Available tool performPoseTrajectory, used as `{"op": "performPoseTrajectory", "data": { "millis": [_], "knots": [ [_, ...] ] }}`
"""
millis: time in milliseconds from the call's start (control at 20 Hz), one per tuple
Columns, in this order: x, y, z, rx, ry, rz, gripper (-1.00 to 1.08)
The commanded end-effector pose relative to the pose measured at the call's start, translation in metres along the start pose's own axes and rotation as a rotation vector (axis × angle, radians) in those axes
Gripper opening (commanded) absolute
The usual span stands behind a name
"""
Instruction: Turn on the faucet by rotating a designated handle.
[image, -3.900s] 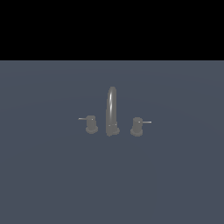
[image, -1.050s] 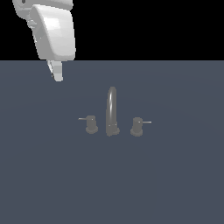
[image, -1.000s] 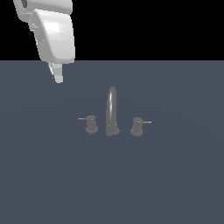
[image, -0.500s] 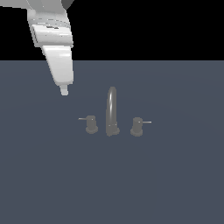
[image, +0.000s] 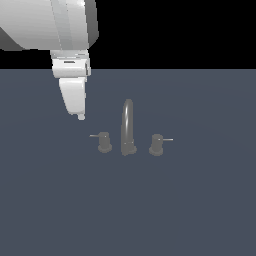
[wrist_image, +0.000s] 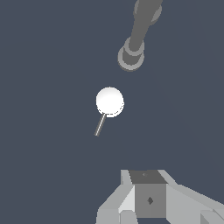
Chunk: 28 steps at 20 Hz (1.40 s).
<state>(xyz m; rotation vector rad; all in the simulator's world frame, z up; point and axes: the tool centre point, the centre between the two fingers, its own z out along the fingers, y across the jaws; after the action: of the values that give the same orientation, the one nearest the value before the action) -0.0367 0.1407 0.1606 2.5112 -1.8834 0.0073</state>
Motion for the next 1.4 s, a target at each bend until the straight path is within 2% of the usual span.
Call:
{"op": "performPoseTrajectory", "data": {
  "millis": [0, 750, 1050, 1350],
  "knots": [
    [0.005, -0.010, 0.014, 0.000, 0.001, 0.051, -1.00],
    [0.041, -0.062, 0.087, -0.002, -0.001, 0.336, -1.00],
    [0.050, -0.071, 0.100, -0.002, -0.004, 0.390, -1.00],
    [0.050, -0.072, 0.099, -0.002, -0.005, 0.392, -1.00]
  ]
}}
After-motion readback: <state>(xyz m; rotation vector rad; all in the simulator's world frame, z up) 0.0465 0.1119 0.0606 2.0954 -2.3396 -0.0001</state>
